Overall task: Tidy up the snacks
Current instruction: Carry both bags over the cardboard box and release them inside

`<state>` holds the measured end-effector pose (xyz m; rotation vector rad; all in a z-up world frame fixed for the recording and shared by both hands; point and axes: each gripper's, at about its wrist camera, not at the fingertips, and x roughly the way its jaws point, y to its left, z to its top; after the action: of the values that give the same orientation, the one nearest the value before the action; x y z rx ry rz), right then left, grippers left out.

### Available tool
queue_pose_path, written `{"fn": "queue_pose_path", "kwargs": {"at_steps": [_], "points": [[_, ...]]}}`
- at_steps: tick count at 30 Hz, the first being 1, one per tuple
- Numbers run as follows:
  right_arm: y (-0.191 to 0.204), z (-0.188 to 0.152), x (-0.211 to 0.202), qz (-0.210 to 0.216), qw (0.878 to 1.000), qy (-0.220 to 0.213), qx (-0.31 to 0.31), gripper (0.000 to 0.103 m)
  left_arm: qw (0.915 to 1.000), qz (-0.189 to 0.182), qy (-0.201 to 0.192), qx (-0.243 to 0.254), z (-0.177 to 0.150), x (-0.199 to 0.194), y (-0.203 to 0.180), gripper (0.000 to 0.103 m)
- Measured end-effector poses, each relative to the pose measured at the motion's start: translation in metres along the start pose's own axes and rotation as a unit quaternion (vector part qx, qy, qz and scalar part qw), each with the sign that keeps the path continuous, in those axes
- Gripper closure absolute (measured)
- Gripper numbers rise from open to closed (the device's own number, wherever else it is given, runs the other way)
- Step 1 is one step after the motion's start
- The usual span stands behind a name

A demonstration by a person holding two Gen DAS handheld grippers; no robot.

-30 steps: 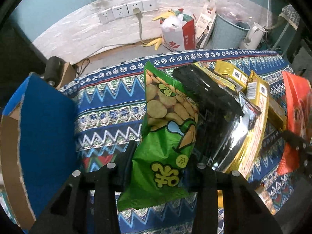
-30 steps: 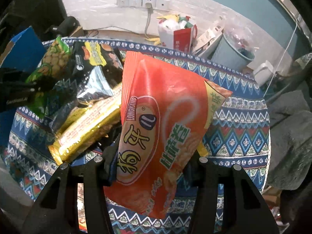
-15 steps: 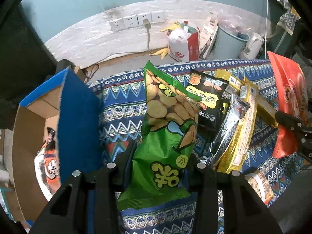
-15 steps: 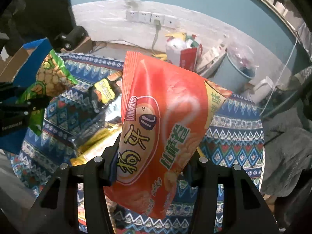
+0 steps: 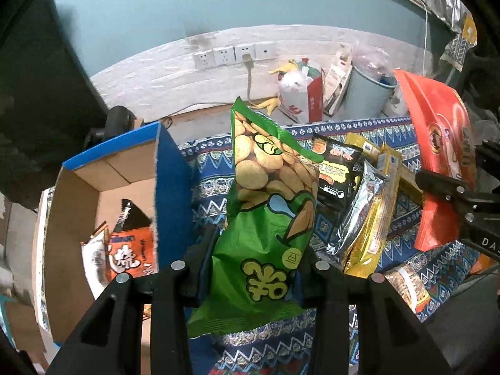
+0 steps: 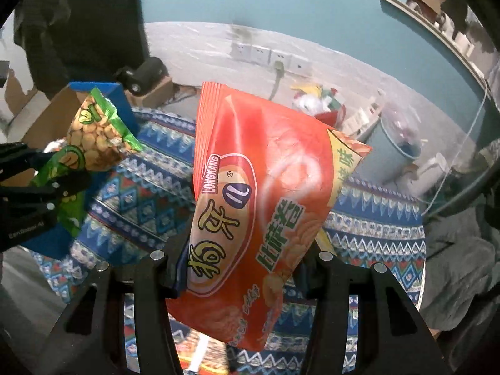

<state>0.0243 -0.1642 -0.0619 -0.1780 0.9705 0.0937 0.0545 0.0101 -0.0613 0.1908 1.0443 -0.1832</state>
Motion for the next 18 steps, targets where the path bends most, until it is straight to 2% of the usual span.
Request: {"fn": "queue_pose_path", "kwargs": {"at_steps": [10,18], "points": [[0.033,0.02,-0.014,0.025,0.999,-0.026,-0.011,0.052,0.9995,0.005,-0.029,-0.006,-0.005,-0.031,0.024,0.062],[0.064,0.039,-0.015,0.043,0.998,-0.033,-0.025,0.052,0.9982,0.0,-0.043,-0.042,-0.011,-0.047,0.06,0.062]]}}
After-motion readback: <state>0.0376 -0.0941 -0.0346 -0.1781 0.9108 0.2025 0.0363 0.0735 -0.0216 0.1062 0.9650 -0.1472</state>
